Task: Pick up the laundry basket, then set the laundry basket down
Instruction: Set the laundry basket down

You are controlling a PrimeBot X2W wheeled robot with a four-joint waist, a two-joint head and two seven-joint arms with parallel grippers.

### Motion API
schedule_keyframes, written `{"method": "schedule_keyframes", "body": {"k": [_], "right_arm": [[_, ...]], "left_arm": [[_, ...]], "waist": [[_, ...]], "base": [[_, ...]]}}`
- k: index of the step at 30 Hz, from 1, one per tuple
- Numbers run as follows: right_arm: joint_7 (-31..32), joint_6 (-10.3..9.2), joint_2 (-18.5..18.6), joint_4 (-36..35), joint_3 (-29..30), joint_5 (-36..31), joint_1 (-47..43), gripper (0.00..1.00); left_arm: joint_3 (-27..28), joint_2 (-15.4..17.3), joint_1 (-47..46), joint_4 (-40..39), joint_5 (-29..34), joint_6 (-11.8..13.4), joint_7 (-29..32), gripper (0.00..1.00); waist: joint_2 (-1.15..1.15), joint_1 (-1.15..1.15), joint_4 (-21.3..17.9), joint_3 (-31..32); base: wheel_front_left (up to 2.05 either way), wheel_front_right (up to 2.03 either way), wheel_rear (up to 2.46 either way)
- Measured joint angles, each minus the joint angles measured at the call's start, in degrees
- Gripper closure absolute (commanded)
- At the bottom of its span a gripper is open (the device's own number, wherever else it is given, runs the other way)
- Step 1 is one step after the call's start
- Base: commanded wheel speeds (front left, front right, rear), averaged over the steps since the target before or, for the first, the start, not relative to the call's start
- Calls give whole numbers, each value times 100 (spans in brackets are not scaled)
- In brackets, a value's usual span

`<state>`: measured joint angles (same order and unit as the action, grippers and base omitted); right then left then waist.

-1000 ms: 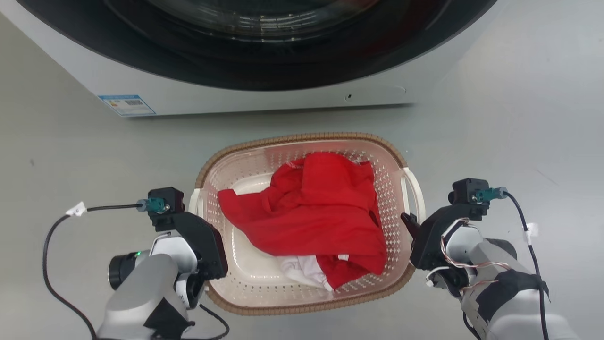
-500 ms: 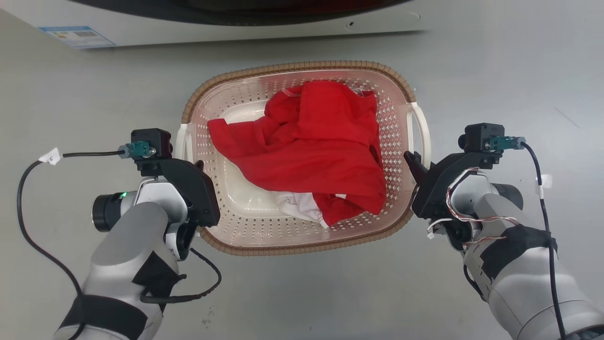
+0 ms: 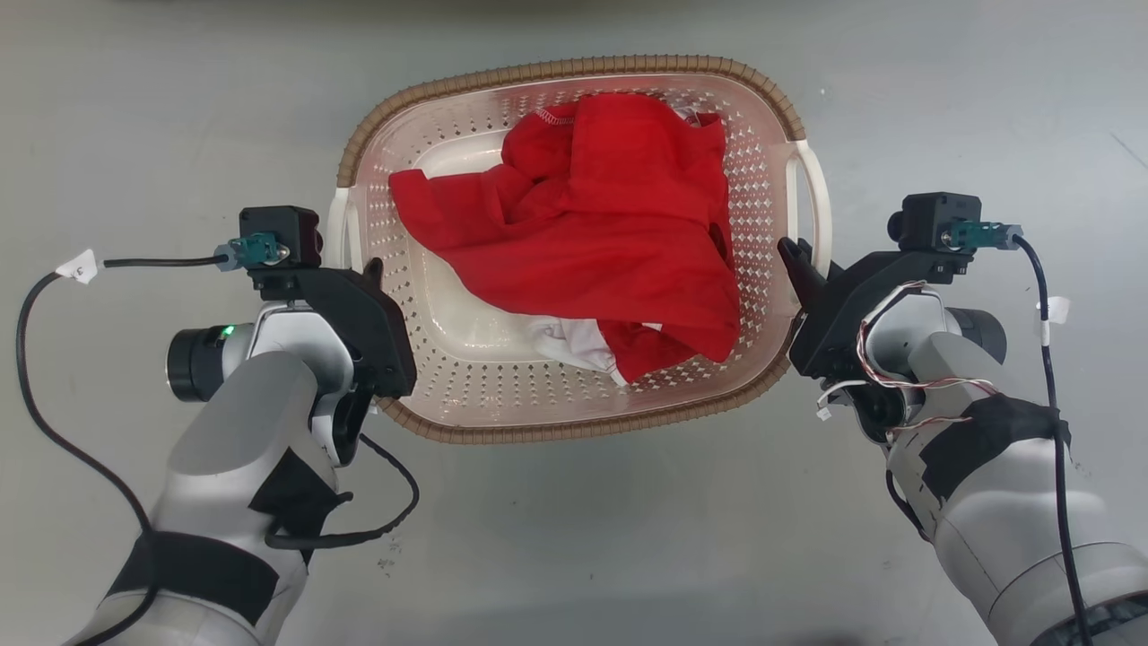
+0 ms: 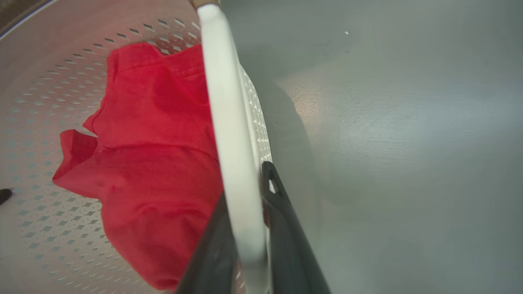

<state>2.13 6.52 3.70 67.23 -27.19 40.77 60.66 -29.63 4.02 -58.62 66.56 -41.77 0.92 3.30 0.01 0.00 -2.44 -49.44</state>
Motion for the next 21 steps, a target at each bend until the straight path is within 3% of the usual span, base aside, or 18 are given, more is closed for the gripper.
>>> {"method": "schedule_keyframes", "body": {"k": [21], "right_arm": [[-321,49,13,167,-29,-48,131,100]], "left_arm": [[-15,-89,-193,261,8,-93,-310,100]], "waist": [[-2,-2,99,-288]], "base": [[0,0,0]]}}
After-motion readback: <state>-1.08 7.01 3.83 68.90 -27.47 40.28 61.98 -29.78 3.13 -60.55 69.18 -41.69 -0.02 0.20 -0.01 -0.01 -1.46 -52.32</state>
